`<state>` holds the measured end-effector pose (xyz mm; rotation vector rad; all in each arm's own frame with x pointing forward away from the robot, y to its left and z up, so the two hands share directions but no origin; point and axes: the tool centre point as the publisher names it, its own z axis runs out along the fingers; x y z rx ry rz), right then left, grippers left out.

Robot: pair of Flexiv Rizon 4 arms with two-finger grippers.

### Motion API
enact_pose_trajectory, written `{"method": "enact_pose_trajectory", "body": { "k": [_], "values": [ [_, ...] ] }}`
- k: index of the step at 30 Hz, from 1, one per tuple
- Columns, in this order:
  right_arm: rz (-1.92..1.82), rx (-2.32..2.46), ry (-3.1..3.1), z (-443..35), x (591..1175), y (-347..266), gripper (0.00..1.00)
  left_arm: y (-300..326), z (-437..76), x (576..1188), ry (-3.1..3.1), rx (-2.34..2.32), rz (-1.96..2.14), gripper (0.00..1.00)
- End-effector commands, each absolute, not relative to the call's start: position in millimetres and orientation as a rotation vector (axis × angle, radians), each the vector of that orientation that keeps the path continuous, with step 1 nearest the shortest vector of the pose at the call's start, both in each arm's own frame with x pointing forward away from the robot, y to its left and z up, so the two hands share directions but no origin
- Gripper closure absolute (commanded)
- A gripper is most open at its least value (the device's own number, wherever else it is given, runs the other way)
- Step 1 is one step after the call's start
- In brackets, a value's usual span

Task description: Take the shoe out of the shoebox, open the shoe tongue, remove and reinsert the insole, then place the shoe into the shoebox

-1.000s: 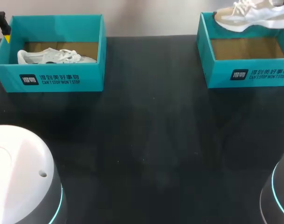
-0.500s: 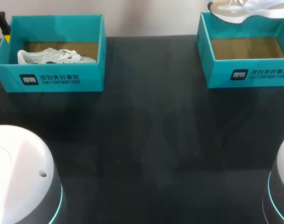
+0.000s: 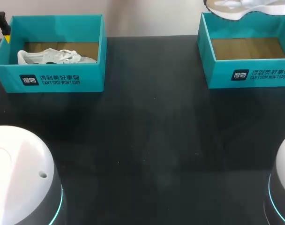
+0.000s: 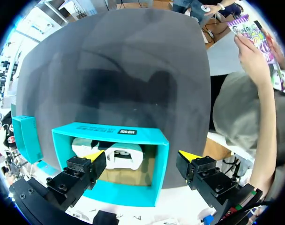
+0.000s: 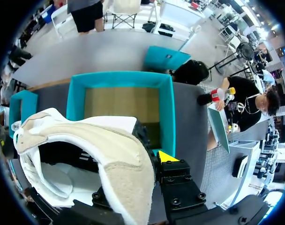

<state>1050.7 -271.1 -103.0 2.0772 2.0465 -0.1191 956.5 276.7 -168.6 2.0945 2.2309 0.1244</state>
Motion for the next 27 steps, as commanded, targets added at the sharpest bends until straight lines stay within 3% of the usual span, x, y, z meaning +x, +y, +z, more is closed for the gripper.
{"method": "enact_pose_trajectory", "body": {
  "k": [1,12,20,27],
  "values": [
    [-0.067,2.051,2.028,-103,1046,-271,1.00,276,-168,955,2.231,2.094,0.130,0.00],
    [-0.192,2.015,1.983,-79,971,-215,1.00,276,-168,955,2.231,2.094,0.130,0.00],
    [-0.248,2.191,1.925,-87,903,-175,1.00,276,-168,955,2.231,2.094,0.130,0.00],
    [-0.248,2.191,1.925,-87,903,-175,1.00,276,-168,955,2.231,2.094,0.130,0.00]
  ]
}}
